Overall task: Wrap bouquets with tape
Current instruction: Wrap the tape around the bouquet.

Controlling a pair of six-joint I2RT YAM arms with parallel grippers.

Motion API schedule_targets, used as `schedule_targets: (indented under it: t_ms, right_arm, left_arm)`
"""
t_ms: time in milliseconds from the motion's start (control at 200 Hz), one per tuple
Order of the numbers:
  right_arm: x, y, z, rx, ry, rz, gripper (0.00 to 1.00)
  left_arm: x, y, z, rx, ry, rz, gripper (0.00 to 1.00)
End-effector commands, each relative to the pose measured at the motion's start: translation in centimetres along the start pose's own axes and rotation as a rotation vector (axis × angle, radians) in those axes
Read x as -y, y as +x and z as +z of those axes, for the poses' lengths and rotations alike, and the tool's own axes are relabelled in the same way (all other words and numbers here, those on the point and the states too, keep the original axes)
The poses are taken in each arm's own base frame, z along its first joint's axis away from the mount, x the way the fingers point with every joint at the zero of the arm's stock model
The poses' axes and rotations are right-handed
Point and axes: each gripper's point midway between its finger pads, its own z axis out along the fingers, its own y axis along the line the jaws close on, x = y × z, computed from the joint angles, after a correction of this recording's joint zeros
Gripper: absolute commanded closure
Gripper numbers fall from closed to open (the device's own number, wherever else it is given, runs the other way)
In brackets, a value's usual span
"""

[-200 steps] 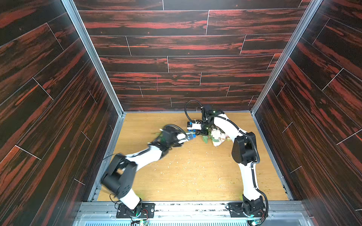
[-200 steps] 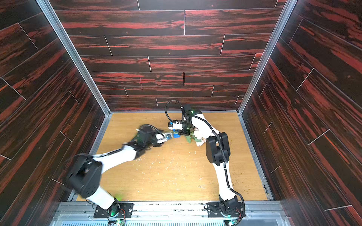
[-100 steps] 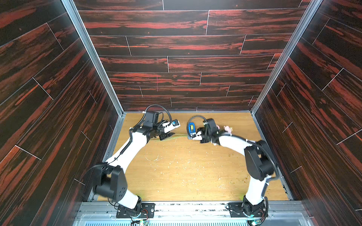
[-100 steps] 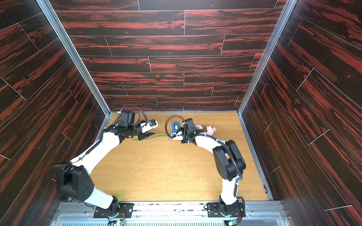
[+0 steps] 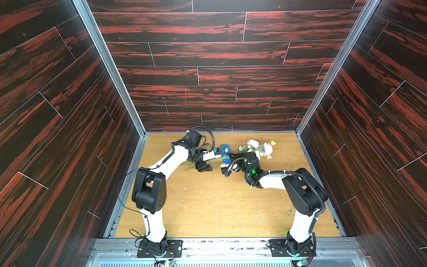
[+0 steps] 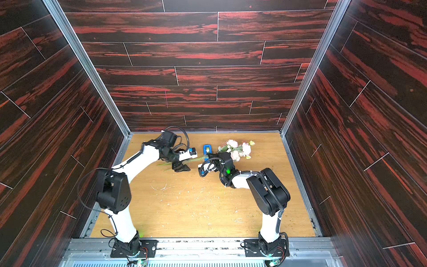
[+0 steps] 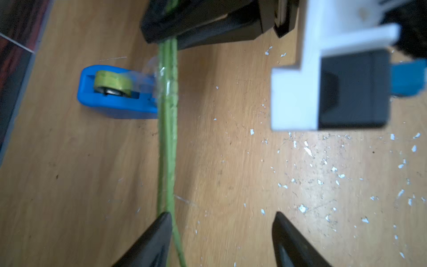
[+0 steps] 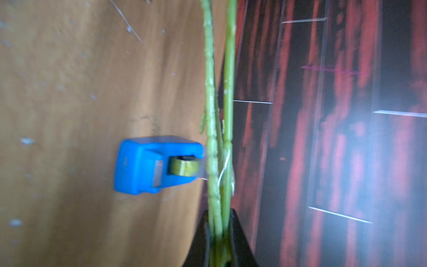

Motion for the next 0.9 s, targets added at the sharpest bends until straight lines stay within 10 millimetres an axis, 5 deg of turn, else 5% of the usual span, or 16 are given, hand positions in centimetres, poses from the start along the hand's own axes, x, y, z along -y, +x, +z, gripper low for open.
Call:
schedule_targets:
  t_ms: [0, 441, 551, 666, 707, 812, 897]
  right_arm:
    - [7.4, -1.8, -2.1, 0.040, 0.265, -0.094, 1.00]
    - [7.0, -3.6, -2.7, 0.069, 0.276, -0.122, 1.00]
    - [7.0, -4.0, -2.7, 0.082, 0.261, -0.100, 1.00]
    - [6.6, -4.0, -3.0, 0.084, 0.214, -0.053, 1.00]
    - [6.8, -3.9, -3.3, 0.080, 0.229, -0.040, 1.00]
    - [6.5, -3.9, -4.2, 0.080, 0.248, -0.015, 0.65]
    - [6.6, -3.6, -5.1, 0.060, 0.257, 0.047, 0.53]
  left_arm:
    - [-0.7, -1.1, -0.2, -0.007, -0.014, 0.049, 0.26]
    - [-1.6, -0.3, 3.9, -0.034, 0.033, 0.055, 0.34]
    - [-2.5, 0.1, 4.6, -0.054, -0.021, 0.092, 0.49]
    - [-3.1, -0.3, 4.5, -0.044, -0.076, 0.121, 1.00]
    - [-3.0, -0.4, 4.3, -0.037, -0.081, 0.128, 1.00]
    - [-3.5, -1.4, 3.6, 0.011, -0.142, 0.144, 1.00]
    - [-3.6, -2.3, 2.8, 0.071, -0.201, 0.144, 1.00]
